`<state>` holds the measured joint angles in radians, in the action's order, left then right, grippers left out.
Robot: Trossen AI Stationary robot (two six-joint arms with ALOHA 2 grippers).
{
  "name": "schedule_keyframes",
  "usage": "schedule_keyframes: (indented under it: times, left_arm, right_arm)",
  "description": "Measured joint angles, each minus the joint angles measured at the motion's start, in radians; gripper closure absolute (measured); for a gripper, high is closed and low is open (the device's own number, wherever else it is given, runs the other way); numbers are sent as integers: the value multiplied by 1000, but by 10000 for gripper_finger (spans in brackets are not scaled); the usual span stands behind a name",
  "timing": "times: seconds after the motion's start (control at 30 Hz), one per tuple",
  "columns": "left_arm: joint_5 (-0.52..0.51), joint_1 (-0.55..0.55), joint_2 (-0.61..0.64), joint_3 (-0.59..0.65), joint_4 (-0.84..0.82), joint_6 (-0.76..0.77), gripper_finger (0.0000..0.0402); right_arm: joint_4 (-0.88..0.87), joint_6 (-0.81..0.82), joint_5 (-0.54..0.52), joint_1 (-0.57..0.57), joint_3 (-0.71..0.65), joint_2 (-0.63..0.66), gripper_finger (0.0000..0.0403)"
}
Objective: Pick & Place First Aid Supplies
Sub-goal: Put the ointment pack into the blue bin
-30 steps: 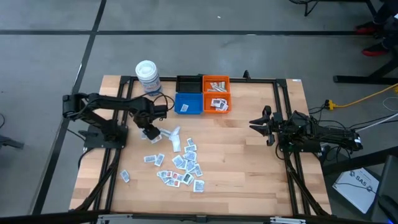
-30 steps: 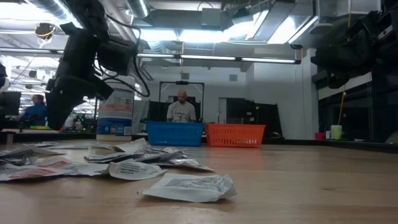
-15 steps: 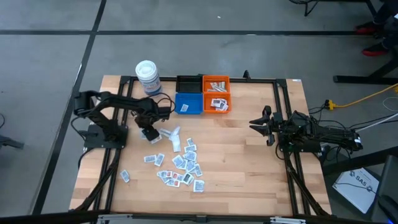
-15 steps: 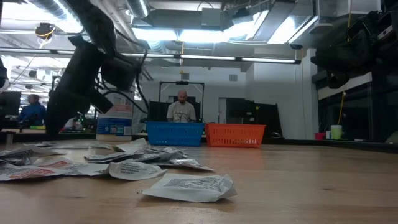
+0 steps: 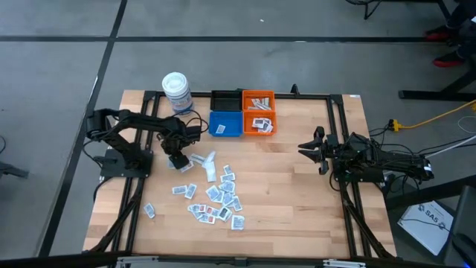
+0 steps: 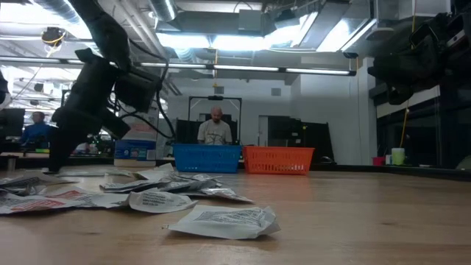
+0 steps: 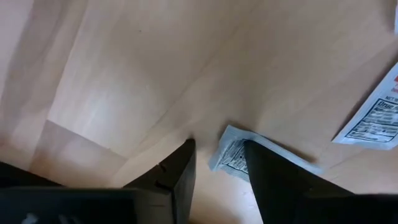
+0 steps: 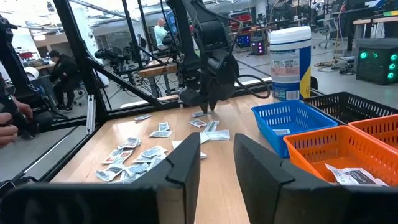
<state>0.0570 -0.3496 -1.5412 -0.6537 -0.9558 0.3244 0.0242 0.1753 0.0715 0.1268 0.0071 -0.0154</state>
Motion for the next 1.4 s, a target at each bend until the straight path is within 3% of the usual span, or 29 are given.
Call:
schedule_keyframes:
  times: [0.17, 0.4, 0.67, 0.97, 1.23, 1.4]
  left_arm:
    - [-2, -4, 35, 10, 11, 12, 300]
    - [19, -8, 46, 10, 14, 13, 392]
    - [22, -8, 73, 13, 18, 28, 399]
    - [42, -4, 254, 13, 38, 134, 401]
    - [204, 8, 470, 12, 270, 44, 401]
    - [325, -6, 541, 11, 462, -22, 401]
  right_arm:
    - [0, 0, 0, 0, 0, 0, 303]
    - [0, 0, 0, 0, 0, 0, 303]
    - [0, 0, 0, 0, 0, 0, 303]
    - [0, 0, 0, 0, 0, 0, 303]
    - [0, 0, 0, 0, 0, 0, 303]
    - [0, 0, 0, 0, 0, 0, 303]
